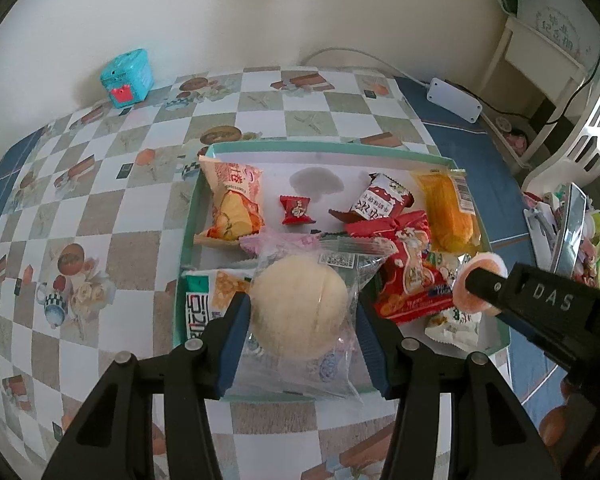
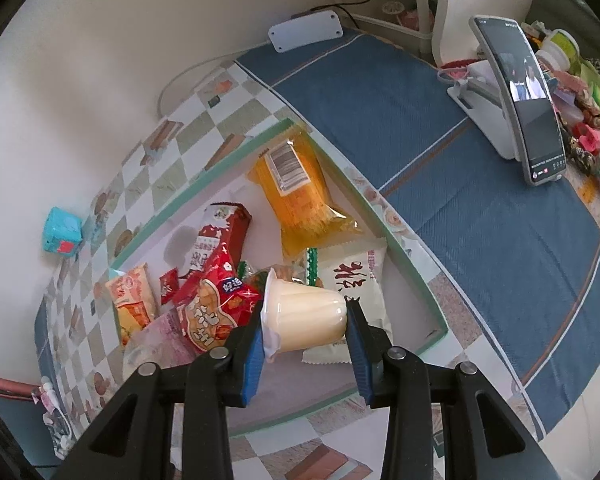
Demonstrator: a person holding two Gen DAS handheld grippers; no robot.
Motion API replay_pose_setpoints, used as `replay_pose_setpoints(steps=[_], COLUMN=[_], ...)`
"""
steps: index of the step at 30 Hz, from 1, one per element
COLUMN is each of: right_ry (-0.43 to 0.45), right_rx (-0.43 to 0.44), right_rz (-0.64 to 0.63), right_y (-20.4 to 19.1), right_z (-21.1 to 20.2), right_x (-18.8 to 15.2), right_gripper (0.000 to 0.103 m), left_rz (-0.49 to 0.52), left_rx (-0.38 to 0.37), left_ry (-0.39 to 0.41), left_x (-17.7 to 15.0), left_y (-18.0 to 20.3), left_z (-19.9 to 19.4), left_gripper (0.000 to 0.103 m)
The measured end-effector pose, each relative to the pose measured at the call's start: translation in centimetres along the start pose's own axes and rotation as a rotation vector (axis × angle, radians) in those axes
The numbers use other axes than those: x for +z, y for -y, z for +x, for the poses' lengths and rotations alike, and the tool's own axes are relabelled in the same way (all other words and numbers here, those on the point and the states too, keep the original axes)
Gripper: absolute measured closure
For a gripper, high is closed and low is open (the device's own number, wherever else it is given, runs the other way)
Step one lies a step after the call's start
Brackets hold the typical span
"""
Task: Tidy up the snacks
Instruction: 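Carry the wrapped bun and pudding cup over the tray with both grippers, then open both grippers to release the bun and pudding cup into the tray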
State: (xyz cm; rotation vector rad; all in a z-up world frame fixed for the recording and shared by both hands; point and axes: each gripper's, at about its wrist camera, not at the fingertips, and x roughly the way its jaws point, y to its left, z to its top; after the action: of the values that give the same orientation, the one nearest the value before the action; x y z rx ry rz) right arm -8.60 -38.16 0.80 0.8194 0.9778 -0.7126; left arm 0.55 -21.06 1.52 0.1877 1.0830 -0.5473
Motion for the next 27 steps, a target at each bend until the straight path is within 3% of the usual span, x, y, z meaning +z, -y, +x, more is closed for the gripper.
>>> replay_pose_setpoints(steps=[11, 16, 18, 22, 27], right_ry=[-0.032, -0.038, -0.039, -0.04, -0.04], right_rx=[-0.012, -0.019, -0.029, -0.034, -0.041], right_rz=[-0.018, -0.009, -0.004, 0.007, 0.002], right_y=[-0.6, -0.6, -0.6, -0.4, -0.5], right_z=[1.0, 1.2, 1.2, 1.2, 1.1], right_x=[-0.3, -0.3, -0.2, -0.2, -0.3], right_gripper=[0.063, 0.062, 0.059, 0.041, 0.039], left_rz=[-0.008, -0.032, -0.043, -0.066, -0.073], left_rx=[-0.003, -0.044, -0.058, -0.091, -0.104], left_ry=[0.03, 0.017, 0.005, -0.012, -0.002], left_x=[1.3, 1.5, 1.6, 1.5, 1.6], left_y=[-0.4, -0.8, -1.0, -1.5, -1.9], left_z=[1.4, 1.0, 1.0, 0.9, 0.4], left_gripper=[0.049, 0.049, 0.048, 0.047, 0.045])
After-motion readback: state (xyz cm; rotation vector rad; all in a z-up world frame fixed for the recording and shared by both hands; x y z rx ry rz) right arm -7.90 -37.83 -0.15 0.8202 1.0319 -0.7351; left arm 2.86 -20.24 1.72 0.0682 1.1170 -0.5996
